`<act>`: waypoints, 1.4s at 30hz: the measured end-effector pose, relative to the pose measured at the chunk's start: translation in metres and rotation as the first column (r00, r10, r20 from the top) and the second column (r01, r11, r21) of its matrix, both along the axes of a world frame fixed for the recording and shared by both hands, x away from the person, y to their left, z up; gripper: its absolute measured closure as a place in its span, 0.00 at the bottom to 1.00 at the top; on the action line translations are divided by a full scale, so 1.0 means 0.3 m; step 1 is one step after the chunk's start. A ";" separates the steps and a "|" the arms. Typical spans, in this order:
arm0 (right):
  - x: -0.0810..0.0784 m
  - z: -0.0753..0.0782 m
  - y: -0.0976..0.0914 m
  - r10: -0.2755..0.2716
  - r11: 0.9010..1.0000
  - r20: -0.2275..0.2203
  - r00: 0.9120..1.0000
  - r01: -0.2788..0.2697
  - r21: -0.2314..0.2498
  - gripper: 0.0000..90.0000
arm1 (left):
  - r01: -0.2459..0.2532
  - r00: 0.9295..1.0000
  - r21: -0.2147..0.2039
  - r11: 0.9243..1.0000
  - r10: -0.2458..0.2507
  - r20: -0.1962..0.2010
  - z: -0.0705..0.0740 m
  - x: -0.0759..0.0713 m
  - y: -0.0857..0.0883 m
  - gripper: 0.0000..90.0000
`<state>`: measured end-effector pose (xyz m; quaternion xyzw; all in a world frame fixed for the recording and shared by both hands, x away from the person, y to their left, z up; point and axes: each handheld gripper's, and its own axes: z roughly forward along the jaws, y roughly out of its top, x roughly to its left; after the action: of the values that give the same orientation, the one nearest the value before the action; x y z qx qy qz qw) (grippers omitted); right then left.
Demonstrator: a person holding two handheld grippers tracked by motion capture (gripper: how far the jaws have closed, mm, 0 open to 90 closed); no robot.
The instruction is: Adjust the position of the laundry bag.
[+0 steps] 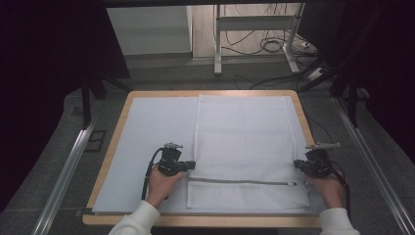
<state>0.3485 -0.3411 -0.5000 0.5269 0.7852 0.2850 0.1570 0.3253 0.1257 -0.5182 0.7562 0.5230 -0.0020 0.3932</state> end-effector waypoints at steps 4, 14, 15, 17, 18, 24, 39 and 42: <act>0.000 0.001 0.006 0.007 1.000 0.003 1.000 -0.007 0.008 0.96 | -0.001 1.000 0.002 1.000 0.001 0.008 0.001 -0.004 0.015 1.00; -0.001 0.000 0.026 0.019 0.999 0.011 1.000 -0.019 0.027 0.96 | -0.015 1.000 -0.002 1.000 0.015 0.008 0.000 -0.007 0.044 1.00; 0.000 0.000 0.027 0.020 0.999 0.012 1.000 -0.021 0.027 0.96 | -0.014 1.000 -0.004 1.000 0.015 0.007 0.000 -0.007 0.046 1.00; 0.000 0.000 0.030 0.022 0.999 0.010 1.000 -0.022 0.028 0.96 | -0.015 1.000 -0.003 1.000 0.015 0.011 0.000 -0.008 0.050 1.00; -0.001 0.000 0.033 0.025 0.999 0.011 1.000 -0.025 0.027 0.96 | -0.015 1.000 -0.003 1.000 0.015 0.010 0.000 -0.009 0.054 1.00; -0.001 -0.002 0.043 0.031 0.999 0.014 0.999 -0.031 0.020 0.96 | -0.016 1.000 -0.003 1.000 0.016 0.009 0.000 -0.011 0.061 1.00; -0.006 -0.001 0.084 0.059 0.998 0.022 0.998 -0.059 0.013 0.96 | -0.028 1.000 -0.007 1.000 0.028 0.008 0.003 -0.018 0.106 1.00; -0.006 0.002 0.087 0.064 0.998 0.031 0.997 -0.065 0.016 0.96 | -0.029 1.000 -0.003 1.000 0.029 0.009 0.003 -0.019 0.113 1.00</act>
<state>0.3469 -0.3150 -0.4994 0.4984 0.7968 0.3046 0.1550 0.3195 0.1596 -0.5172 0.7479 0.5321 0.0064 0.3967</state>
